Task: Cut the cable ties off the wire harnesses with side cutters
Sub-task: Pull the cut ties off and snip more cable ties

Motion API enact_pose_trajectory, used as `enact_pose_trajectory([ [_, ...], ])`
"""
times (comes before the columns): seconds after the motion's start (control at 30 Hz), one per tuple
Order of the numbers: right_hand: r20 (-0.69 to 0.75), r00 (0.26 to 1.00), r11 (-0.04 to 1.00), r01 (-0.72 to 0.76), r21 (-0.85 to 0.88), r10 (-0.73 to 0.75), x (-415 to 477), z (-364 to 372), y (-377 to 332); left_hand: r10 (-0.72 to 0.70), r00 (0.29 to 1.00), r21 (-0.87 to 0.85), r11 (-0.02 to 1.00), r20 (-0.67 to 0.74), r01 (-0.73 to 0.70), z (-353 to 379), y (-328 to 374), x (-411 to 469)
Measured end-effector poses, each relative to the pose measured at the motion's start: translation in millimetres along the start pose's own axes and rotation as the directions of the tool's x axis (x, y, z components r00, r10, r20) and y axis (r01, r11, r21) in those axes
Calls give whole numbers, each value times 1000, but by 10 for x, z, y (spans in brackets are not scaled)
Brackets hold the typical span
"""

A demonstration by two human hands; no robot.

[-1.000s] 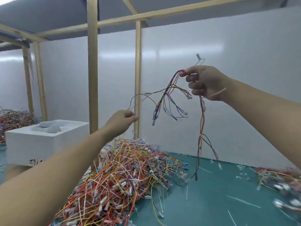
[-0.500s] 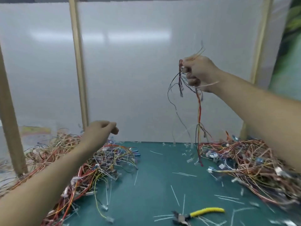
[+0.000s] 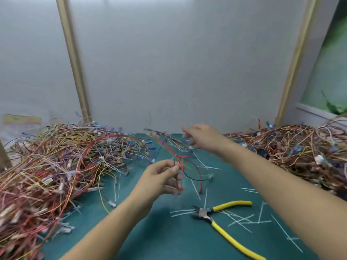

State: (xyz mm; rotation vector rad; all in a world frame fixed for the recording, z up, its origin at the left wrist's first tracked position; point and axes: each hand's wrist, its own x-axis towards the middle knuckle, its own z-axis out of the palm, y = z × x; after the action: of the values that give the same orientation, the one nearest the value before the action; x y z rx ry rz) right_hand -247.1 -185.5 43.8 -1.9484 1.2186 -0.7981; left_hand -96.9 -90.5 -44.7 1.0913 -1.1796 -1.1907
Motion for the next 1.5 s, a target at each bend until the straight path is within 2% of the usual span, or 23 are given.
enact_pose_trajectory([
  [0.03, -21, 996, 990, 85, -112, -88, -173, -26, 110, -13, 1000, -19, 1000, -28, 12, -33, -47, -3],
  [0.1, 92, 982, 942, 187, -279, -167, -563, -37, 334, -64, 994, -14, 998, -88, 63, -93, -146, 1],
  [0.17, 273, 960, 866, 186, -465, -60, -916, 1, 492, -98, 979, 71, 991, -180, 113, -137, -232, 41],
  [0.23, 370, 929, 741, 247, -625, 3, -1144, 55, 595, -9, 948, 305, 946, -318, 112, -206, -286, 66],
  [0.3, 383, 924, 651, 286, -703, 7, -1254, 45, 606, 260, 893, 614, 789, -367, 23, -247, -223, 33],
  [0.37, 381, 925, 610, 299, -733, 4, -1273, 40, 569, 484, 836, 837, 544, -259, -55, -254, -139, -14],
  [0.4, 380, 925, 601, 307, -738, -5, -1280, 42, 558, 495, 851, 916, 400, -178, -41, -245, -120, -8],
  [0.43, 378, 926, 593, 314, -742, -17, -1284, 49, 556, 429, 895, 963, 270, -121, 1, -208, -101, -4],
  [0.47, 373, 927, 584, 321, -746, -34, -1289, 62, 563, 318, 943, 982, 186, -100, 41, -165, -91, 1],
  [0.5, 366, 929, 573, 330, -750, -56, -1297, 79, 573, 207, 974, 986, 153, -98, 66, -120, -96, 10],
  [0.57, 355, 930, 560, 343, -754, -91, -1308, 103, 589, 84, 991, 979, 180, -108, 92, -58, -117, 37],
  [0.67, 345, 931, 563, 350, -749, -120, -1289, 100, 603, 70, 985, 957, 257, -158, 135, -52, -75, 97],
  [0.8, 237, 962, 688, 266, -676, -138, -1238, 25, 623, 131, 955, 887, 420, -267, 191, -178, 107, 176],
  [0.87, 172, 979, 758, 196, -621, -112, -1221, -8, 628, 103, 950, 834, 512, -296, 204, -253, 210, 188],
  [1.0, 65, 996, 849, 81, -522, -56, -1200, -45, 643, -26, 969, 701, 686, -247, 197, -329, 372, 145],
  [1.07, 1, 997, 884, 69, -462, -77, -1187, -70, 649, -32, 973, 669, 720, -230, 182, -342, 419, 116],
  [1.13, -104, 989, 946, 65, -316, -103, -1163, -98, 625, 26, 973, 710, 688, -229, 149, -328, 454, 100],
  [1.2, -201, 979, 998, 44, 37, -36, -1128, -139, 554, 96, 971, 716, 692, -217, 92, -277, 460, 95],
  [1.23, -204, 978, 962, 11, 273, 47, -1106, -167, 516, 122, 971, 691, 721, -207, 57, -235, 450, 95],
  [1.27, -163, 978, 869, -36, 494, 133, -1083, -193, 471, 139, 971, 647, 762, -195, 21, -186, 436, 93],
  [1.33, -5, 965, 635, -170, 754, 264, -1032, -229, 393, 156, 974, 506, 861, -162, -54, -78, 395, 80],
  [1.43, 267, 904, 398, -392, 829, 333, -1023, -167, 397, 160, 973, 306, 947, -166, -103, 44, 249, 35],
  [1.5, 342, 877, 314, -448, 837, 337, -1066, -74, 497, 179, 961, 288, 951, -212, -114, 80, 124, -6],
])
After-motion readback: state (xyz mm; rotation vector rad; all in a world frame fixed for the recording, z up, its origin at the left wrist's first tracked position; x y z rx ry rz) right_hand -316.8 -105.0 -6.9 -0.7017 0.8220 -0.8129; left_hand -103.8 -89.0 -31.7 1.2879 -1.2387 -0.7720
